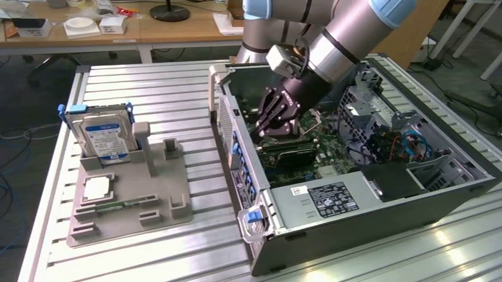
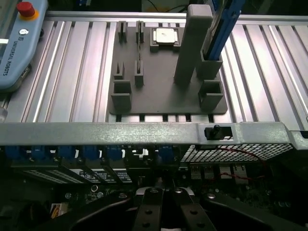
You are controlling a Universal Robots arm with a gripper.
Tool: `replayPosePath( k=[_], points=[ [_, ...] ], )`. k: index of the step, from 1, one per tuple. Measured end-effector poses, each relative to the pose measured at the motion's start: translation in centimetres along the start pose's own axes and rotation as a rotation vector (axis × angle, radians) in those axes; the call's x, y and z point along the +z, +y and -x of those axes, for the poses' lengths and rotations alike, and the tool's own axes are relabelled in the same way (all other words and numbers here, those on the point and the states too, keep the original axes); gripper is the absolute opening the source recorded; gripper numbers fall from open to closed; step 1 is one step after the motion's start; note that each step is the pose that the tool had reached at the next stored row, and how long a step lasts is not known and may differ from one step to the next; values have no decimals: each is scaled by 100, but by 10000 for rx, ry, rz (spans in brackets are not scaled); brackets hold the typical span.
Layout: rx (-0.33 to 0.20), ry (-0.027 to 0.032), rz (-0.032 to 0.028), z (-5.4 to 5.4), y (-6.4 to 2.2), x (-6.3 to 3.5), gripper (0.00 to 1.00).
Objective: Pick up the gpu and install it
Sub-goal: 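Press down on the gpu until it lock into place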
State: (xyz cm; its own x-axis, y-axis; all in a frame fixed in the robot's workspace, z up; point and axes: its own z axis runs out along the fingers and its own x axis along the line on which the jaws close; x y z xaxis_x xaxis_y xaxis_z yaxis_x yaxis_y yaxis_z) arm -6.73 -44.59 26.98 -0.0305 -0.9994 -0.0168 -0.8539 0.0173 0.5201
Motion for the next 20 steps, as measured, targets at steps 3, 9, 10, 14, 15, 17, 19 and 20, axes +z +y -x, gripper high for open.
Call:
replayPosePath(
  k=[3,9,10,14,15,17,19,20],
  points=[
    [8,6,232,1,-59,-37,10],
    [-1,6,422,-38,-76,-46,10],
    [0,8,442,-54,-76,-47,10],
    [1,8,467,-121,-78,-49,10],
    [1,9,469,-128,-76,-48,10],
    [-8,12,470,-131,-65,-39,10],
    [-20,21,470,-135,-56,-33,10],
    [-26,25,471,-137,-54,-30,10]
  ],
)
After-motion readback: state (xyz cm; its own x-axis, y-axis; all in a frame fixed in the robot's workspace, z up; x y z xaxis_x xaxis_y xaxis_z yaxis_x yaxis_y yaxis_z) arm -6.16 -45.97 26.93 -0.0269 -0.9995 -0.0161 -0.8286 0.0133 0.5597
